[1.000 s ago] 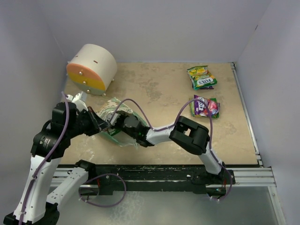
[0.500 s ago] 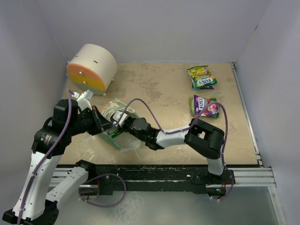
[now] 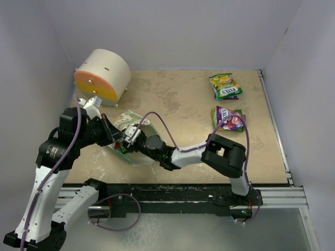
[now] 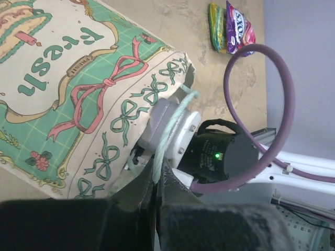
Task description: Take the snacks out of the paper bag
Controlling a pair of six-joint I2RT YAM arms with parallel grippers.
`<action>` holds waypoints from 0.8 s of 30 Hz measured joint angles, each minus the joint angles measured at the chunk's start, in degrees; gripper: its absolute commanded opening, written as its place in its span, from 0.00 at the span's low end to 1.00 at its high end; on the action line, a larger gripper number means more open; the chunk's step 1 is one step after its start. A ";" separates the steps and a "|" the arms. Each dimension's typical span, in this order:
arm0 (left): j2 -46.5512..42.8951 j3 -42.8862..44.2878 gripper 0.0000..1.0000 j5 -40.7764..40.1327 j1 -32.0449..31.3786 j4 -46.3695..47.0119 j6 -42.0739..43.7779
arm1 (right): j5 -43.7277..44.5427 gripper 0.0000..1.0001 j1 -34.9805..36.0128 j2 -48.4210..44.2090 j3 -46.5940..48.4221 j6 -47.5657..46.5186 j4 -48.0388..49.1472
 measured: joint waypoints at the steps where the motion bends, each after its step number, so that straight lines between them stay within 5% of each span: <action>1: 0.00 0.00 0.00 -0.15 0.04 0.02 0.02 | 0.07 0.66 0.00 1.36 0.94 0.46 0.57; 8: 0.50 0.00 0.00 0.37 0.00 0.92 0.13 | 1.75 0.87 -0.07 9.75 6.40 3.04 1.88; 11: 0.59 0.00 0.00 0.92 0.00 0.92 0.11 | 2.32 0.88 -0.31 11.56 7.50 3.80 0.96; 19: 0.07 0.00 0.00 1.70 0.00 0.90 -0.04 | 4.90 0.84 -1.57 15.02 12.31 6.38 -4.20; 24: -0.26 -0.09 0.00 1.57 0.00 1.05 -0.28 | 5.95 0.66 -2.21 17.31 15.80 7.52 -7.32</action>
